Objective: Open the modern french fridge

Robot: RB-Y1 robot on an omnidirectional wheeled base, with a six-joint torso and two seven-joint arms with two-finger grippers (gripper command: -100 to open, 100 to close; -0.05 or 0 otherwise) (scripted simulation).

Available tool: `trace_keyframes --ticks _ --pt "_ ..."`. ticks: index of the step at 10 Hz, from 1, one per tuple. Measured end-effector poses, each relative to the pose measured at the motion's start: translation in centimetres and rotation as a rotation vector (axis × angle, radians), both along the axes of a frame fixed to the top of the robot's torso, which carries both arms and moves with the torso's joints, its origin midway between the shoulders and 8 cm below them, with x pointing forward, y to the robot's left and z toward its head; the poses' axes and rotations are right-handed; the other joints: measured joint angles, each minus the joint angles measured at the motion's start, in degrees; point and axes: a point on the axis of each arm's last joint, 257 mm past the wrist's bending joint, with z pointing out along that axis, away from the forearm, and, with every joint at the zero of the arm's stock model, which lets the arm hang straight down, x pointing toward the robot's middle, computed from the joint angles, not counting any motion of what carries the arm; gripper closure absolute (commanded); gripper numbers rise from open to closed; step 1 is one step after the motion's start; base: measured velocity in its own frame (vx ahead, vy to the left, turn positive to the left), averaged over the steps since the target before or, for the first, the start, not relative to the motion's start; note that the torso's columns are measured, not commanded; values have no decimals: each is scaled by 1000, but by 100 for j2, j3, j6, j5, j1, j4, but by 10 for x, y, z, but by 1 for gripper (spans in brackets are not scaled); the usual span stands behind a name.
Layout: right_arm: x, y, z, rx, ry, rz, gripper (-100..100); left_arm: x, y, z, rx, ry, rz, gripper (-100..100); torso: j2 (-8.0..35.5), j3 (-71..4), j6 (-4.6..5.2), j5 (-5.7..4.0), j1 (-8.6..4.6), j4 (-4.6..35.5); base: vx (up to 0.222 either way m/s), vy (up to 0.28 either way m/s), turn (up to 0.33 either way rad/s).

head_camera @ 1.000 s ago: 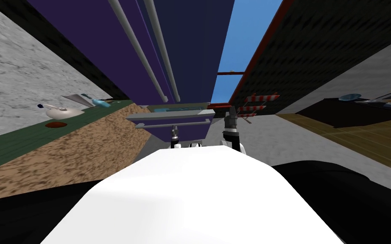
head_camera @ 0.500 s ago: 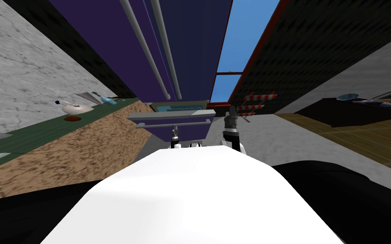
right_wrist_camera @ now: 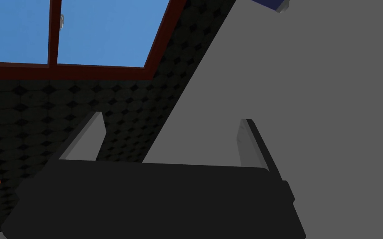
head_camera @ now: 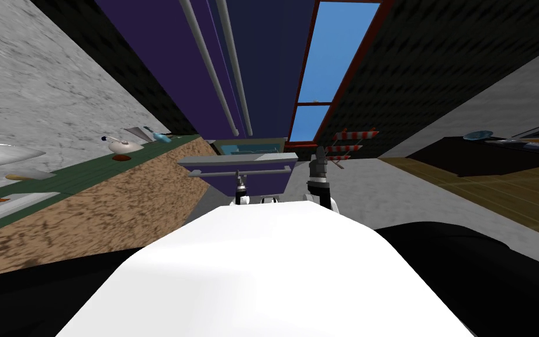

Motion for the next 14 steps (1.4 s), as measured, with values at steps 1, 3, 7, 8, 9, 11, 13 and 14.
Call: trace_keyframes --ticks 1,3,7,8,9,11,13,14 --pt "0 0 0 0 0 0 0 7 -2 4 0 -2 -3 -100 24 14 -3 3 0 0 -45 4 33" --pt "0 0 0 0 0 0 0 24 -5 19 1 -8 -8 -100 64 40 -4 3 -1 9 -58 1 17" --pt "0 0 0 0 0 0 0 49 -11 27 0 10 -16 -100 90 52 -8 -12 -13 43 -66 0 27" --pt "0 0 0 0 0 0 0 56 -13 32 0 17 -19 -100 109 63 -8 -18 -19 59 -52 0 8" --pt "0 0 0 0 0 0 0 61 -13 32 1 23 -20 -100 107 64 -9 -18 -20 58 -12 1 -5" --pt "0 0 0 0 0 0 0 60 -13 26 2 38 -19 0 79 47 -6 -9 -13 35 0 0 0" --pt "0 0 0 0 0 0 0 60 -12 22 2 48 -18 0 63 38 -4 -3 -7 20 0 0 0" --pt "0 0 0 0 0 0 0 59 -12 20 2 51 -18 0 59 35 -4 -1 -5 15 0 0 0"
